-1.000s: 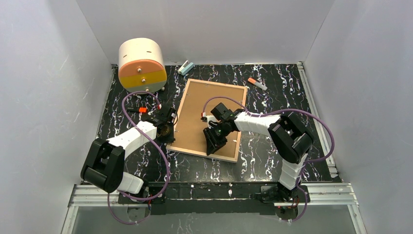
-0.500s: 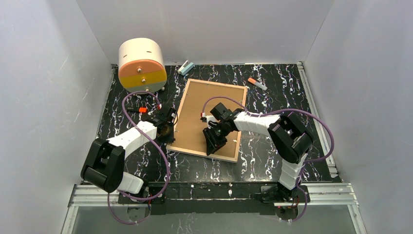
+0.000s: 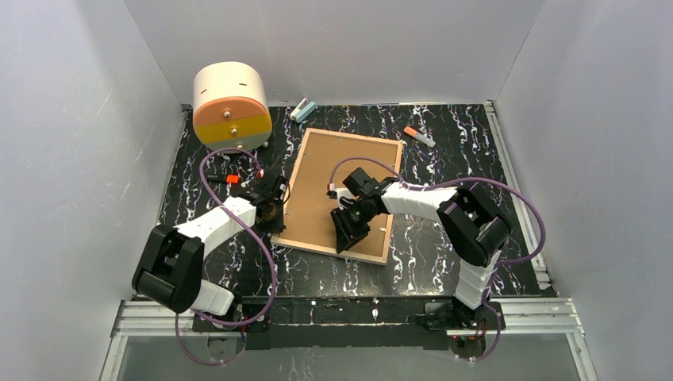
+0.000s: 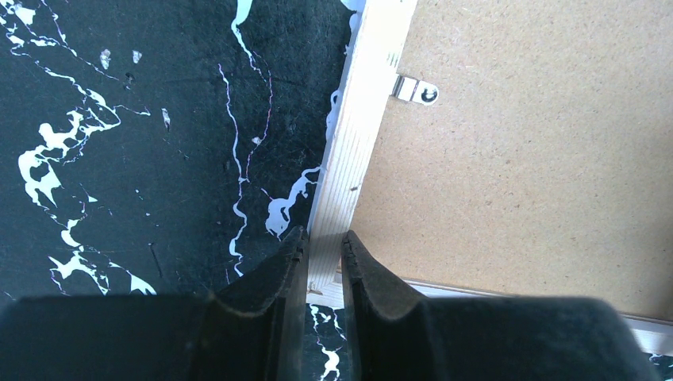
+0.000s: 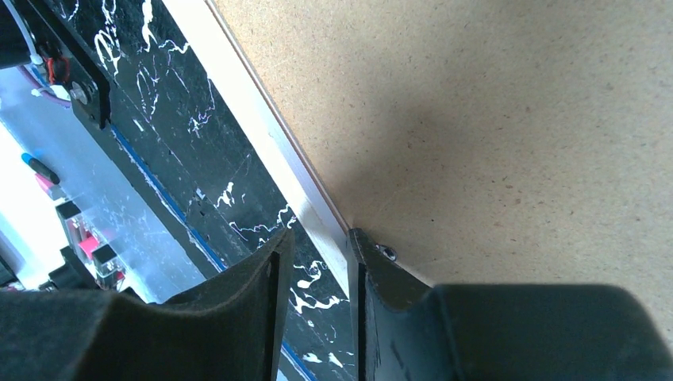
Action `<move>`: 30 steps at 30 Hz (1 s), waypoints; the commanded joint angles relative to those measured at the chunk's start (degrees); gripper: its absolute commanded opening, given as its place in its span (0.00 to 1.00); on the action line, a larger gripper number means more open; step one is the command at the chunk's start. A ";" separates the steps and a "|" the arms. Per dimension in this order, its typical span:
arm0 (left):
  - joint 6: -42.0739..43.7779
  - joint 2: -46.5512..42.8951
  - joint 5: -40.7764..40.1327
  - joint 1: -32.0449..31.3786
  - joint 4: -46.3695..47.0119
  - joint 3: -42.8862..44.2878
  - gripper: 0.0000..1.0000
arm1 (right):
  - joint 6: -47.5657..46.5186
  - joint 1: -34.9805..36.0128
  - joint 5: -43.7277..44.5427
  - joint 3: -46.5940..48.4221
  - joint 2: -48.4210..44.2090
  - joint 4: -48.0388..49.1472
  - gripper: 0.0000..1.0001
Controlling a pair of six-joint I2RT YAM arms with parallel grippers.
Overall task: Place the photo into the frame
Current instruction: Install the photo frame at the center of the board.
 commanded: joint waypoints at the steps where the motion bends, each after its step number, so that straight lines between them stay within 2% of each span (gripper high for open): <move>1: -0.42 3.21 -1.56 0.01 1.11 -1.58 0.12 | -2.10 -0.34 10.17 -4.11 0.44 -13.03 0.41; 7: -0.42 3.21 -1.58 0.01 1.00 -1.57 0.12 | -1.81 -0.43 12.49 -4.92 -1.92 -13.24 0.43; 15: -0.42 3.26 -1.47 0.01 1.11 -1.53 0.12 | -2.33 -0.43 8.68 -4.48 -4.68 -11.26 0.47; 21: -0.59 2.87 -1.73 0.01 1.06 -1.49 0.12 | -2.68 -0.52 9.80 -4.15 -6.34 -13.92 0.49; 27: -0.60 2.40 -1.61 0.01 1.06 -1.14 0.12 | -1.22 -0.78 9.54 -2.52 -11.40 -14.58 0.63; 30: -0.68 1.86 -0.97 0.01 1.42 -0.73 0.13 | 0.01 -1.04 9.93 -0.01 -12.44 -14.79 0.65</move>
